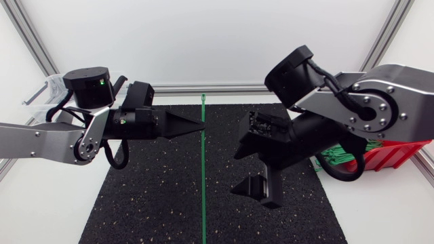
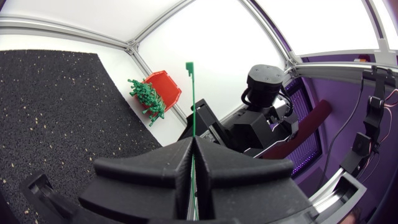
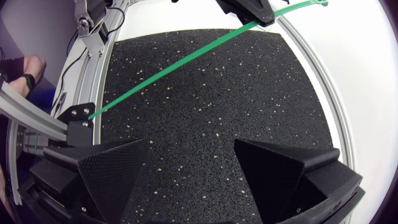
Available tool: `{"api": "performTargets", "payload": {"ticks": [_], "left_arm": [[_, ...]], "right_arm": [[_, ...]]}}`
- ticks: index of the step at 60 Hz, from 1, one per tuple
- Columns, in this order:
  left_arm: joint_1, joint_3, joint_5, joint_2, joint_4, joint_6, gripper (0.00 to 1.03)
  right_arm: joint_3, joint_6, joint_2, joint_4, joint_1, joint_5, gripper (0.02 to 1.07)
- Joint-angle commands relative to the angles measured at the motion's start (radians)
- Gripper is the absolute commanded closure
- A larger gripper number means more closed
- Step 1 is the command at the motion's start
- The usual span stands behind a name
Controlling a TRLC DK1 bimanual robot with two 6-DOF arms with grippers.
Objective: Take a green cable tie from the red box, thread the tail through the head to close it, then place it in the transparent bin on the left.
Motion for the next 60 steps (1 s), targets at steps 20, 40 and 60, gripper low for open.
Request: {"api": "performTargets", "payload": {"ticks": [20,40,60], "left_arm": [[-0.053,-0.082,-0.028,-0.052,0.093,0.092,1.00],[-0.074,-0.107,-0.038,-0.087,0.102,0.107,1.00],[-0.085,-0.124,-0.055,-0.098,0.113,0.115,1.00]], "right_arm": [[0.126,0.194,0.165,-0.013,-0.184,-0.455,0.12],[0.152,0.217,0.237,-0.003,-0.156,-0.553,0.18],[0.141,0.271,0.206,0.059,-0.153,-0.598,0.68]]}}
